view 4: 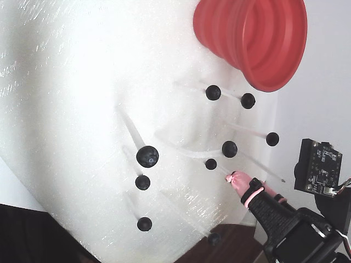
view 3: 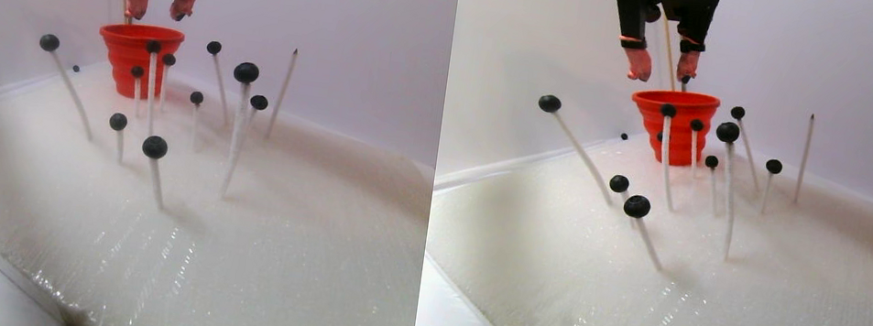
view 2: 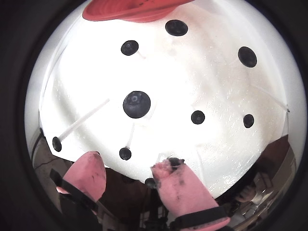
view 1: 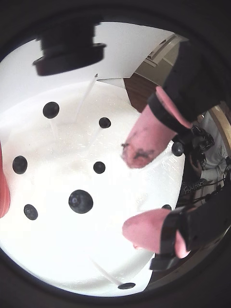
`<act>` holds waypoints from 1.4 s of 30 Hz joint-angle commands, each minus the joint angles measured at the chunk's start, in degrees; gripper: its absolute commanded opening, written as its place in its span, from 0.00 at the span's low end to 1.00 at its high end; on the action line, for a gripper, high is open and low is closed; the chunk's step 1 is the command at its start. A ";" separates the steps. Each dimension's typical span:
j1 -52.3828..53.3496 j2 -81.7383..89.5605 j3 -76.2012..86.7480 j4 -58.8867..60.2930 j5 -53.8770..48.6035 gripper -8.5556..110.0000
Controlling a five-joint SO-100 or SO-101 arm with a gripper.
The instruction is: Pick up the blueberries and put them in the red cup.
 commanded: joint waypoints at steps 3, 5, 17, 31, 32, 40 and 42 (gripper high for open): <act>-0.18 -0.62 -4.13 -2.02 -0.35 0.24; -0.09 -0.97 -4.22 -2.37 -0.53 0.24; 0.26 -6.59 -6.68 -5.54 -1.14 0.25; -0.44 -10.37 -7.65 -9.58 -1.58 0.25; -0.53 -10.72 -7.65 -9.93 -1.58 0.25; -1.58 -12.66 -8.53 -11.51 -1.05 0.25; -2.02 -12.74 -8.26 -12.13 -0.79 0.25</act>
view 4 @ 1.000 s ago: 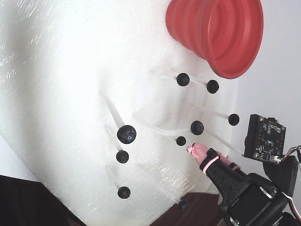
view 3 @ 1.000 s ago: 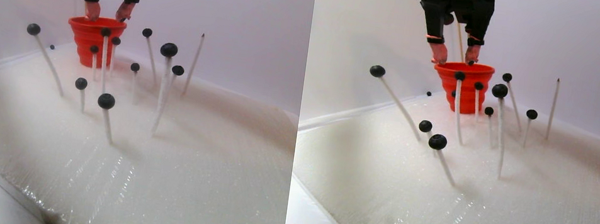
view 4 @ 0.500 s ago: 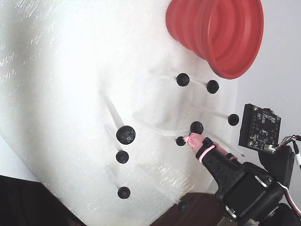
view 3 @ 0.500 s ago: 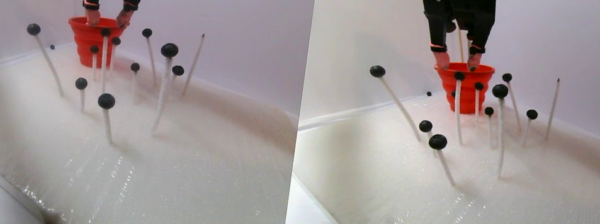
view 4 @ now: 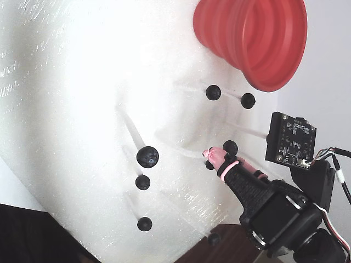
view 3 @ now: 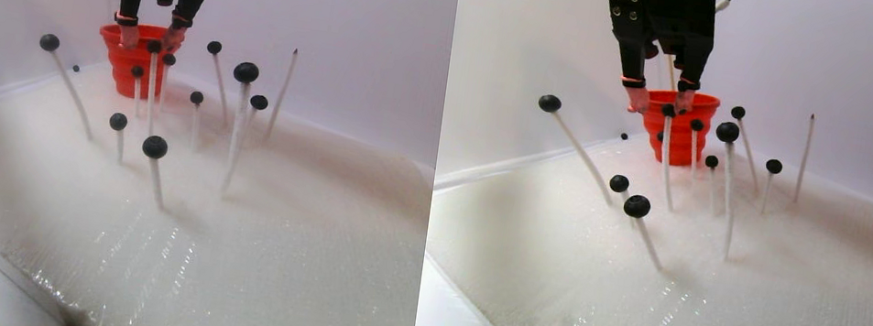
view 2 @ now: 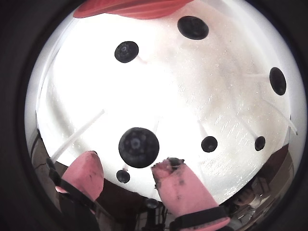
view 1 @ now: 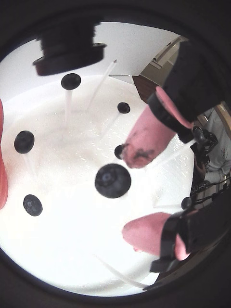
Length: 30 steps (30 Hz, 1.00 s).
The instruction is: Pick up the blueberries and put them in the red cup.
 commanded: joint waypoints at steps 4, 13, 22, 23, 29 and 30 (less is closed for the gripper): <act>-0.97 0.53 -4.39 -2.72 0.00 0.25; -0.09 -0.18 -4.48 -3.78 -1.76 0.25; 0.35 -1.14 -3.52 -5.89 -2.29 0.23; 0.44 -1.14 -3.34 -5.98 -2.37 0.23; 0.44 -1.49 -2.99 -6.24 -2.20 0.23; 0.44 -1.67 -2.99 -6.24 -2.11 0.23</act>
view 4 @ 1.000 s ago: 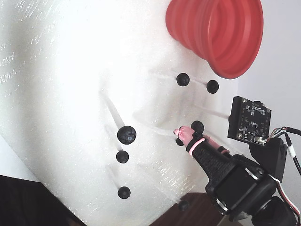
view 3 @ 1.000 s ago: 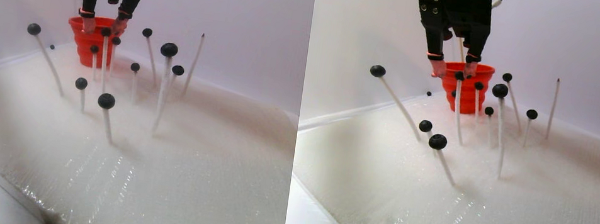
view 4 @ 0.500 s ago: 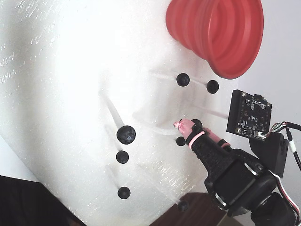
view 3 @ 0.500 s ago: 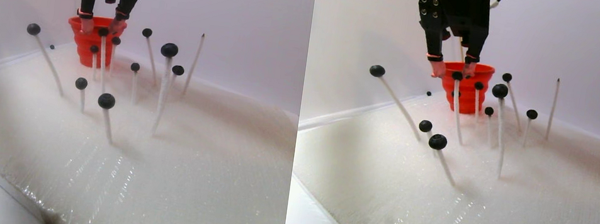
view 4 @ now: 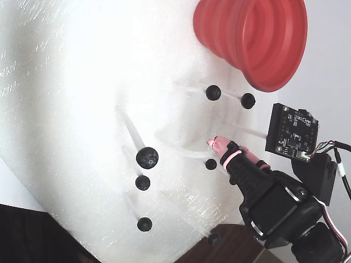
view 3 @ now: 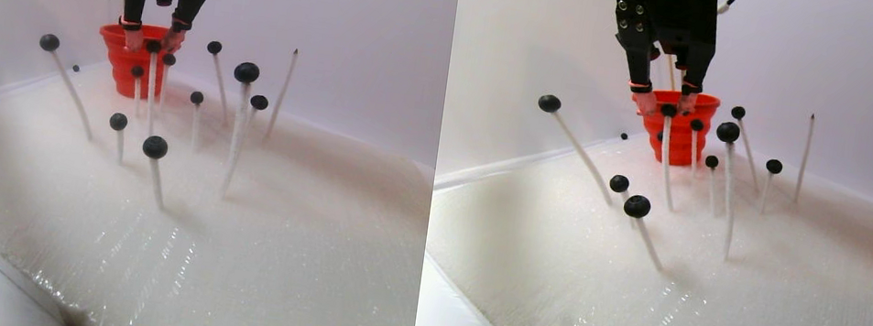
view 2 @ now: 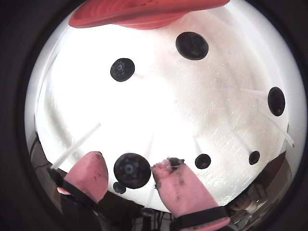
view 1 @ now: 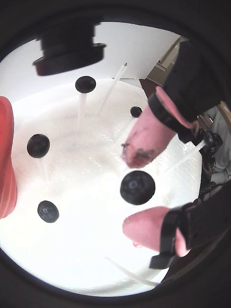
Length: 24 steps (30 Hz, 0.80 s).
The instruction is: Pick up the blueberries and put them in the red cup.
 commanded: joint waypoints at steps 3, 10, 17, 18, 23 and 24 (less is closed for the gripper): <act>0.18 0.53 -2.72 -0.88 0.18 0.22; -0.18 0.26 -2.37 -1.14 0.88 0.22; -0.35 0.26 -2.29 -1.41 1.23 0.21; -0.35 0.18 -2.29 -1.41 1.23 0.21; -0.53 0.18 -1.93 -1.58 1.41 0.20; -0.53 0.26 -1.85 -1.58 1.41 0.20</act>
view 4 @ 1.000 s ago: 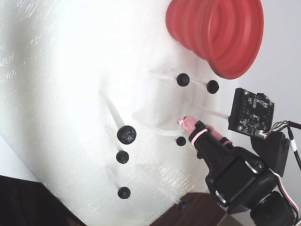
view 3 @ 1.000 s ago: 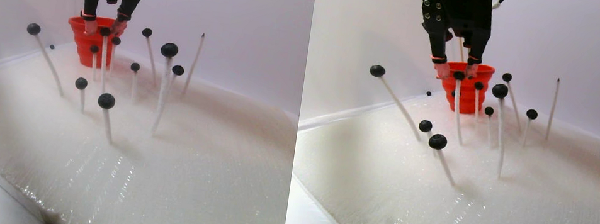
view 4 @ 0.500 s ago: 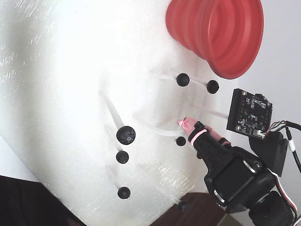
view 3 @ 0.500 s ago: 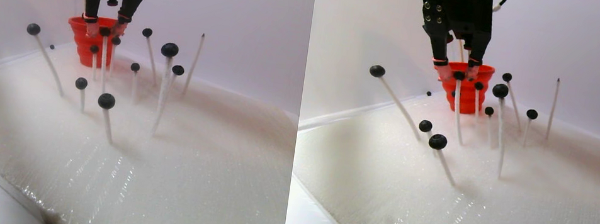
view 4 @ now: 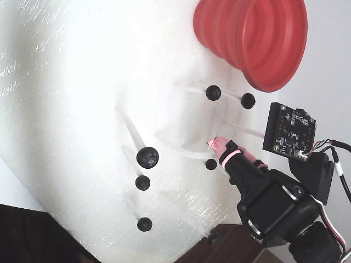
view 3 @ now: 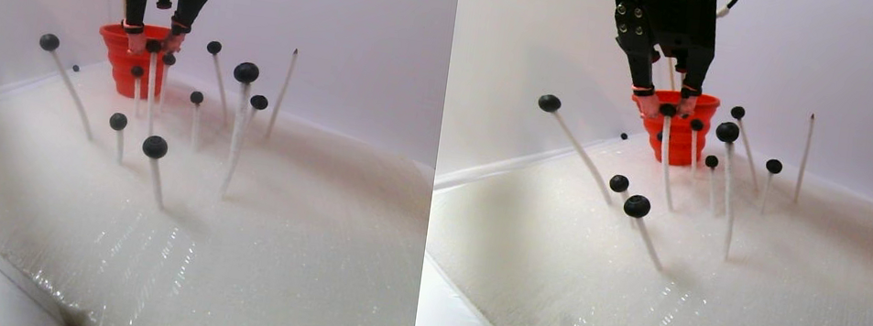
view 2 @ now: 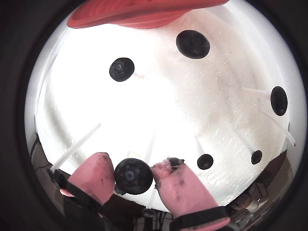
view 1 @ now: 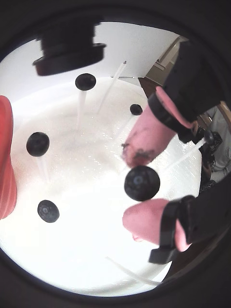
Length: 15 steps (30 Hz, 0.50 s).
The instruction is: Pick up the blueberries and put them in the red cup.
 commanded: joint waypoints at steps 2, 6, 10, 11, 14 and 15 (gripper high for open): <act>-0.70 1.32 -1.58 -0.88 0.62 0.19; -0.70 1.49 -1.49 -0.88 0.62 0.18; -0.88 2.11 -1.23 -0.88 0.53 0.17; -0.88 2.20 -1.14 -0.88 0.53 0.17; -0.97 3.08 -1.23 -0.70 0.35 0.17; -1.05 3.52 -1.32 -0.53 0.35 0.17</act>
